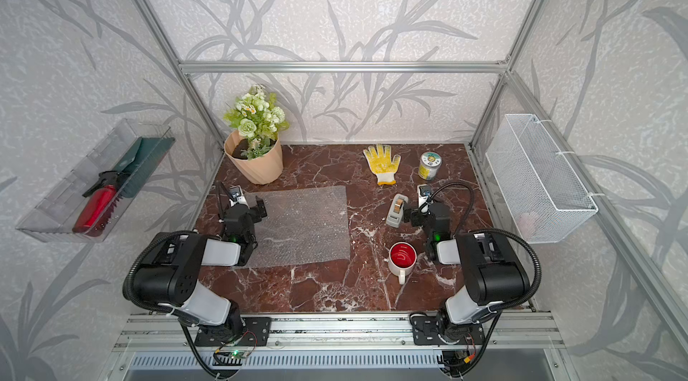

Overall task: Wrap mugs in bubble wrap
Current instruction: Pick up the mug from the center of the board.

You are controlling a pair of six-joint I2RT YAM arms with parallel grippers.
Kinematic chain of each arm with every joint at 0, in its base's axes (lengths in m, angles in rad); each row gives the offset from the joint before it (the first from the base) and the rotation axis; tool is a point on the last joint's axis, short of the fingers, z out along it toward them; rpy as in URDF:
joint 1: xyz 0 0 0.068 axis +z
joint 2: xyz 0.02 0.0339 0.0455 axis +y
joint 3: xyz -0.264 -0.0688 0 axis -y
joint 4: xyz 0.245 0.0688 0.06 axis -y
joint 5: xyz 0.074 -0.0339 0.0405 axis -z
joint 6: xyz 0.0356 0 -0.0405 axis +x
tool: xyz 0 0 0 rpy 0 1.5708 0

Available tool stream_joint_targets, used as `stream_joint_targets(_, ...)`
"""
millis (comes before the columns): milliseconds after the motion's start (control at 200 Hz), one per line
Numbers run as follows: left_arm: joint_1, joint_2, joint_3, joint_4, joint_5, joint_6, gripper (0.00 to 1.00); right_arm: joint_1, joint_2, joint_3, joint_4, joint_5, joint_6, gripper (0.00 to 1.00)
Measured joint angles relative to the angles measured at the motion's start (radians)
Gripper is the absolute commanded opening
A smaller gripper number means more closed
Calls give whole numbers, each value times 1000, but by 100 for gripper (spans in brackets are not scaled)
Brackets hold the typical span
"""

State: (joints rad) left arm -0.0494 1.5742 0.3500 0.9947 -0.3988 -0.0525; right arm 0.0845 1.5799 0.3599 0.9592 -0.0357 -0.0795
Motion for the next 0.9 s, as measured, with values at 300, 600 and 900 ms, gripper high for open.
stream_joint_targets(300, 0, 0, 0, 0, 0, 0, 99, 0, 0, 0, 0, 0, 0, 99)
stream_joint_targets(600, 0, 0, 0, 0, 0, 0, 99, 0, 0, 0, 0, 0, 0, 99)
stream_joint_targets(900, -79, -151, -11, -111, -110, 24, 99, 0, -177, 3, -146, 1, 12, 99)
